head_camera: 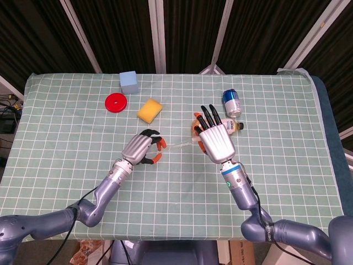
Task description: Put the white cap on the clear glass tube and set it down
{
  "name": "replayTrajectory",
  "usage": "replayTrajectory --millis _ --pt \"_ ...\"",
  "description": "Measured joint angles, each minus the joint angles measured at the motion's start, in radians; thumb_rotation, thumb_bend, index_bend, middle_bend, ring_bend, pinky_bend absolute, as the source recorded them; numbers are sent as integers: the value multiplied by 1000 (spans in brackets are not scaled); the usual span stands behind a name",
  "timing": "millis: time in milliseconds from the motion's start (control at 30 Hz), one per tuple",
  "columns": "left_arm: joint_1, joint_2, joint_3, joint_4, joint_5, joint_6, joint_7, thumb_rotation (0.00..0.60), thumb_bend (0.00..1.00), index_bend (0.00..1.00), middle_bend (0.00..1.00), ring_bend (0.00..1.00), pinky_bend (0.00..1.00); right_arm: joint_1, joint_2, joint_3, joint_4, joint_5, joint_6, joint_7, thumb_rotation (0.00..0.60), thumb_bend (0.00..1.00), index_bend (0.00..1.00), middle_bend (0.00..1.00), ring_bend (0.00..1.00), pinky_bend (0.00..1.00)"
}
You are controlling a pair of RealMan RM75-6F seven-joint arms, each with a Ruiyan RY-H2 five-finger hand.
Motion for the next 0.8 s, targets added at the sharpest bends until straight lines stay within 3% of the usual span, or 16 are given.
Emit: replayTrajectory --millis 800 --pt "7 -6 -5 -9 -9 13 16 600 838 515 568 201 169 -1 -9 -8 -12 -1 8 -11 600 365 646 220 0 0"
